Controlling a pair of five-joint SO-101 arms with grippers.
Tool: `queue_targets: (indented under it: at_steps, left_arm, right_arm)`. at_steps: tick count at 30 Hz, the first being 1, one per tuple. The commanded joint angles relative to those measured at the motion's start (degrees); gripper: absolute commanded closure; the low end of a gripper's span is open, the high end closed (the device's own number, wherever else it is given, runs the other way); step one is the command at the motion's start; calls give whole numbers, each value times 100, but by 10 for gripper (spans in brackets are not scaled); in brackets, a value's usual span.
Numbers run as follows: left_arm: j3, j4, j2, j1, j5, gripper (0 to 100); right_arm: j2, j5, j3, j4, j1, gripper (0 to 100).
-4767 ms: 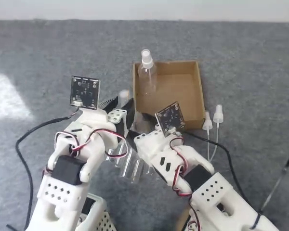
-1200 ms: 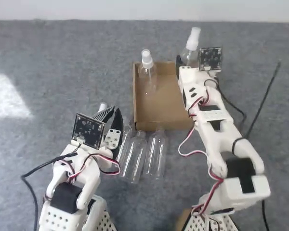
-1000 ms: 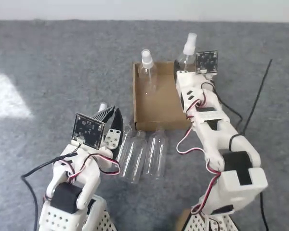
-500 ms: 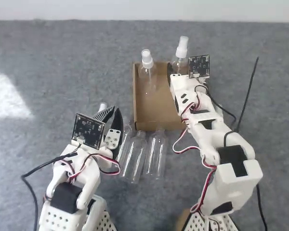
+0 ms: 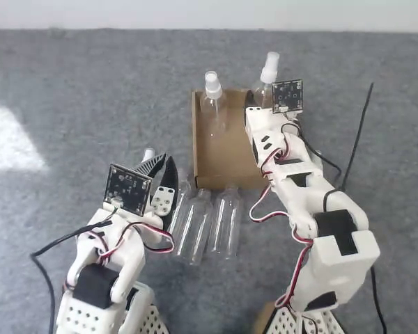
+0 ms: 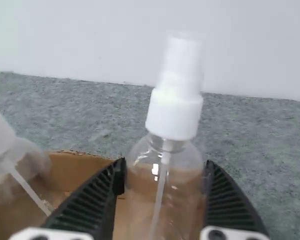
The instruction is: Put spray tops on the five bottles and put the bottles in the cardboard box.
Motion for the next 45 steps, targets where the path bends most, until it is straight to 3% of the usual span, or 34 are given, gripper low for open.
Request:
queue_targets:
  at_steps: [1,24,31,45]
  left_arm:
    - [-57,-141,-70,-26,-26,977]
    - [-57,-132,-70,-26,-44,977]
    - [-57,-132,-70,-26,-44,977]
    - [-57,-132,-70,-26,-44,977]
  right_arm:
    - [-48,642,-149,-119,-66,818]
    - [-48,431,-167,-101,-154,816]
    - [-48,378,-167,-75,-154,693]
    - [-453,396,-202,-75,-136,690]
